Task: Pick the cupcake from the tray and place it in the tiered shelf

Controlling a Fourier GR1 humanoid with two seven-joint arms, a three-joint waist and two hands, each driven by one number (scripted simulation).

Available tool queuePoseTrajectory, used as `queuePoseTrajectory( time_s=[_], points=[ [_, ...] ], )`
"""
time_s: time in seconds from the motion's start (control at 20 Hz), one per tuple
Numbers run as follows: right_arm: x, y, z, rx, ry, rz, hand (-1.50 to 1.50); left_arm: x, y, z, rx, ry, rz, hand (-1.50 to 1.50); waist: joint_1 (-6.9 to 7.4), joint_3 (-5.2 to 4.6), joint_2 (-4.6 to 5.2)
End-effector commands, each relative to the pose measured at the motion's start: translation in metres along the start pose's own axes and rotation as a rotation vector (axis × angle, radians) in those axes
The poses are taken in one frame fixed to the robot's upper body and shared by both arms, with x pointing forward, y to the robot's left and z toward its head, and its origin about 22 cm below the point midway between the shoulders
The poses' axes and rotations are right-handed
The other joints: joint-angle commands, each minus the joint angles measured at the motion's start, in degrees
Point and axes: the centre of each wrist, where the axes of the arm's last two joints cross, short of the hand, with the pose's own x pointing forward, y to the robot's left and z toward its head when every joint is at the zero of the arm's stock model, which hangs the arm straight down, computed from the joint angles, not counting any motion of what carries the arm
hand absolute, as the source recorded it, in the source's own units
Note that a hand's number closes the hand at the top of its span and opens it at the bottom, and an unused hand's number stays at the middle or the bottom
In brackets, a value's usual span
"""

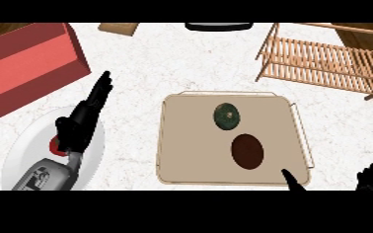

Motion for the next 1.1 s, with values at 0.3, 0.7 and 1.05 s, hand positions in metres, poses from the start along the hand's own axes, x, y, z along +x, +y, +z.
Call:
queuePoseTrajectory(
  time_s=[0.3,0.7,1.05],
  points=[
    [0.029,-0.034,0.033,0.17,0.109,0.242,-1.5,0.006,-0.009,-0.014,-0.024,-0.035,-0.018,0.0,2.84,-0.34,1.32],
    [0.041,-0.055,0.042,0.357,0.243,0.557,-1.5,0.012,-0.018,-0.015,-0.078,-0.048,-0.022,0.0,4.39,-0.53,1.85],
    [0.103,-0.03,0.034,0.345,0.305,0.656,-1.5,0.005,-0.023,-0.014,-0.068,-0.043,-0.006,0.0,4.39,-0.31,1.37]
  ],
)
